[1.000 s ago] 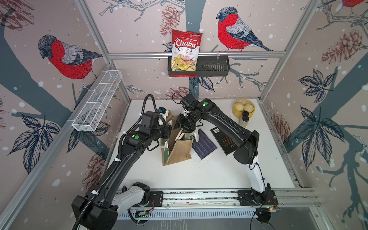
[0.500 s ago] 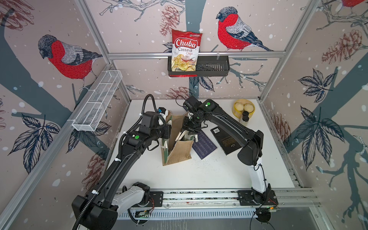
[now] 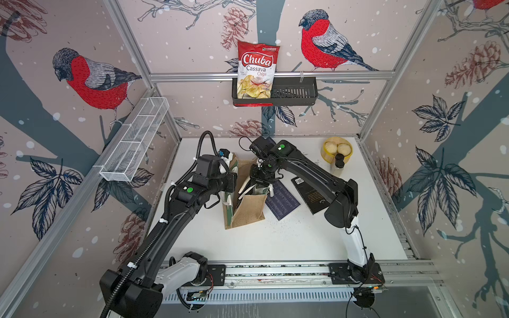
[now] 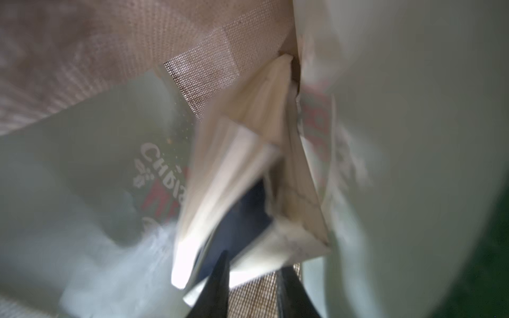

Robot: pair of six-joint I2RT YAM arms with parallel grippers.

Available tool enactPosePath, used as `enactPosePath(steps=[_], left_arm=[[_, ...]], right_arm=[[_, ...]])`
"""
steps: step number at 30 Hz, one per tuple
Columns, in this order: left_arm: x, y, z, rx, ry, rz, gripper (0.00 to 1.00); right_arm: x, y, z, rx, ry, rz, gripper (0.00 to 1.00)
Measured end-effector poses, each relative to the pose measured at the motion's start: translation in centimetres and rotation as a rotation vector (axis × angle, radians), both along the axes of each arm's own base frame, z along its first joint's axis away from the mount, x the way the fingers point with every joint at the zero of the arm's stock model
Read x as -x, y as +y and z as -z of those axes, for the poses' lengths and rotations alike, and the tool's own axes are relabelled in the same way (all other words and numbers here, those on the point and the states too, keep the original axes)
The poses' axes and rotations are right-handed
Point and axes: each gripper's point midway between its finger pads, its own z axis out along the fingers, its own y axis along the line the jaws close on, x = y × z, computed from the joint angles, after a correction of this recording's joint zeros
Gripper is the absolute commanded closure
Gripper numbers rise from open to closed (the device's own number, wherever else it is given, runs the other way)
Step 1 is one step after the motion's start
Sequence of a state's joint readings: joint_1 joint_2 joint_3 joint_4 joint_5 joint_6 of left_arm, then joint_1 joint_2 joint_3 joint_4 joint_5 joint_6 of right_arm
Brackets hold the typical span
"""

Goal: Take out the books from the canvas bag
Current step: Pick up the book from the canvas bag, then place the book at the center of the board.

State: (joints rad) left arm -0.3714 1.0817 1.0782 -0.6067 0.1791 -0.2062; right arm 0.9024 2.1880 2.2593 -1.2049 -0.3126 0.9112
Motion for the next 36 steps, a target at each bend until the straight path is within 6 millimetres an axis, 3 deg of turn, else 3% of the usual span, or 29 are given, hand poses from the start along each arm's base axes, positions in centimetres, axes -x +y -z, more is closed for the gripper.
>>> enactPosePath(steps=[3, 8, 17, 21, 26, 30, 33, 36], left_arm=[[0.0, 0.0, 0.2, 0.0, 0.0, 0.0, 1.0], [-0.5, 0.4, 0.2, -0.022, -0.008, -0.02, 1.0], [-1.2, 1.8, 0.3, -0.094, -0.026, -0.072, 1.0], [-1.5, 2.5, 0.3, -0.118, -0.032, -0.103, 1.0], [-1.5, 2.7, 0.3, -0.137, -0.036, -0.1, 1.0], [-1.5, 2.7, 0.5, -0.139, -0.032, -0.1, 1.0], [-1.6, 2.7, 0.5, -0.14, -0.03, -0.099, 1.0], [-1.6, 2.7, 0.6, -0.14, -0.027, -0.099, 1.0]], right_arm=[[-0.2, -0.1, 0.1, 0.01, -0.009, 0.006, 0.99], [-0.5, -0.3, -1.5, -0.016, -0.044, 0.012, 1.0], [-1.6, -1.2, -10.2, -0.21, -0.187, 0.043, 1.0], [-1.7, -2.7, -14.8, -0.303, -0.263, 0.064, 1.0], [-2.5, -7.3, -18.7, -0.375, -0.36, 0.155, 1.0], [-2.9, -13.6, -20.2, -0.411, -0.469, 0.318, 1.0], [-2.5, -19.1, -19.3, -0.408, -0.544, 0.483, 1.0], [-1.2, -23.4, -16.7, -0.38, -0.576, 0.615, 1.0]])
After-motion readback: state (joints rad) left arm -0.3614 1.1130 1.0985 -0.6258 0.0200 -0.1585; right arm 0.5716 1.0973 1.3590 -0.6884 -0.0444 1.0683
